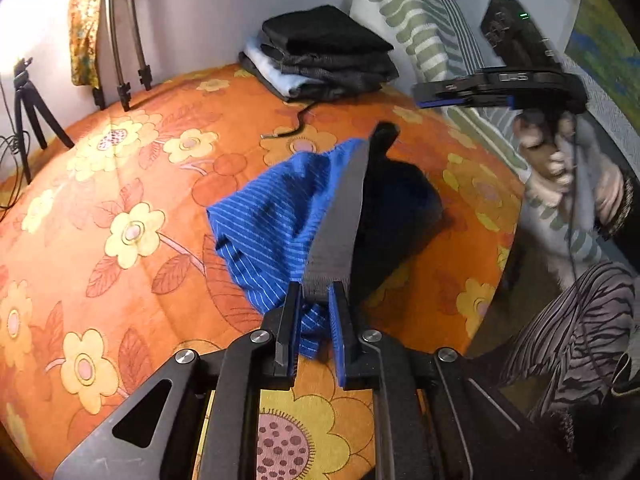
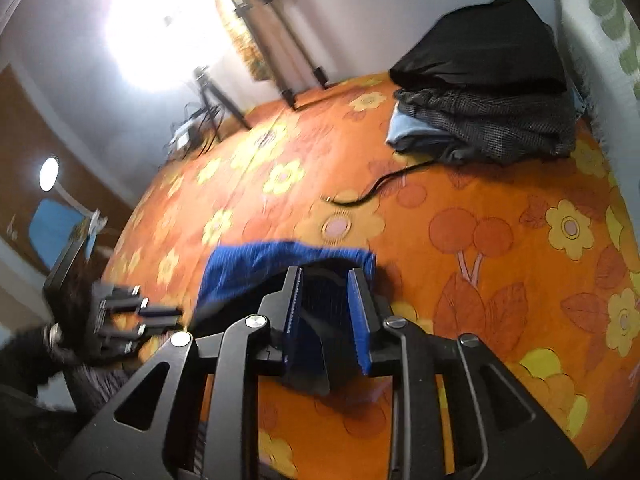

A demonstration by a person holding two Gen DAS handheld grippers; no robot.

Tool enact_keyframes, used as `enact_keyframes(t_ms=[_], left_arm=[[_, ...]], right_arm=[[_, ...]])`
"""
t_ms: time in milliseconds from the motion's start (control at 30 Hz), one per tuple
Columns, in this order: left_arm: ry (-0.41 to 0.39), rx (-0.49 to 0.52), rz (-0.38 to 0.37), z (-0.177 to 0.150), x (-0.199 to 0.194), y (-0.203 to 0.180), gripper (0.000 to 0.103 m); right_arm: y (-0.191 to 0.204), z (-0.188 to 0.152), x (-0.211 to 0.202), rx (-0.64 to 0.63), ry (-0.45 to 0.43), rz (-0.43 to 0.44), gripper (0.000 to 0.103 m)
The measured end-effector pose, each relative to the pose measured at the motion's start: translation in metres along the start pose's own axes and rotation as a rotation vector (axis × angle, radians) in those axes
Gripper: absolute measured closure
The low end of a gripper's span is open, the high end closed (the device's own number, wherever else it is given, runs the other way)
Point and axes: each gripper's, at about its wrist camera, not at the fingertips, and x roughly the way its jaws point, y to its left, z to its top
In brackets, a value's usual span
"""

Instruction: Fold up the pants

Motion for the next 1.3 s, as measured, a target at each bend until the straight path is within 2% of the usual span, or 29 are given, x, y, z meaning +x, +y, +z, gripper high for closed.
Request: enact_keyframes(t_ms=[100,233,333,400,500,567,633,767,833,867,933,1000,1133,1233,1300], left_arm=[[-0.023,-0.020,0.007,0.010,-0.005,0.003,0.091],[-0.034,-0.042,0.005,0.030,-0.003,0.008,0.091],[-0.045,-0.037,-0.005,0.045,0.002,0.009,0.091],[-0.045,-0.038,-0.018,0.051,0.009,0.008,0.091],[-0.018,-0.022,-0.057,0.056,0.027,0.001,0.091],[0.021,-0.004,-0.076,0.052,0.039,-0.005,0.091],[0.073,0.016,-0.095,0.043,0.049,-0.008,0.091],[0.123,0.037,-0.048,0.020,0.053,-0.006,0.091],[0.111,0.015,-0.042,0.014,0.044,-0.003,0.087],[0.099,0.009,-0.033,0.013,0.038,-0.002,0.084],[0.077,-0.003,-0.005,0.011,0.029,0.002,0.067],[0.068,-0.026,0.004,0.008,0.020,0.007,0.059],[0.053,-0.072,0.002,0.008,0.009,0.010,0.058],[0.059,-0.009,-0.001,0.011,0.013,-0.006,0.058],[0.078,0.060,0.049,0.010,0.022,-0.019,0.058]], right_arm=[[0.000,0.010,0.020,0.034,-0.015,0.005,0.078],[-0.008,0.016,0.056,0.091,0.073,-0.013,0.078],[-0.003,0.000,0.063,0.066,0.173,0.018,0.079],[0.008,-0.024,0.061,-0.007,0.257,-0.011,0.079],[0.015,-0.052,0.056,-0.087,0.323,-0.059,0.079],[0.017,-0.061,0.051,-0.127,0.323,-0.109,0.079],[0.015,-0.061,0.046,-0.115,0.307,-0.108,0.079],[0.016,-0.047,0.030,-0.085,0.223,-0.071,0.077],[0.018,-0.042,0.023,-0.098,0.181,-0.092,0.061],[0.016,-0.040,0.021,-0.083,0.172,-0.092,0.059],[0.007,-0.038,0.022,-0.019,0.180,-0.084,0.059],[-0.004,-0.039,0.023,0.055,0.179,-0.069,0.059],[-0.026,-0.041,0.022,0.236,0.170,0.006,0.059],[-0.038,-0.038,0.027,0.337,0.163,0.019,0.059],[-0.036,-0.037,0.034,0.331,0.176,-0.009,0.059]])
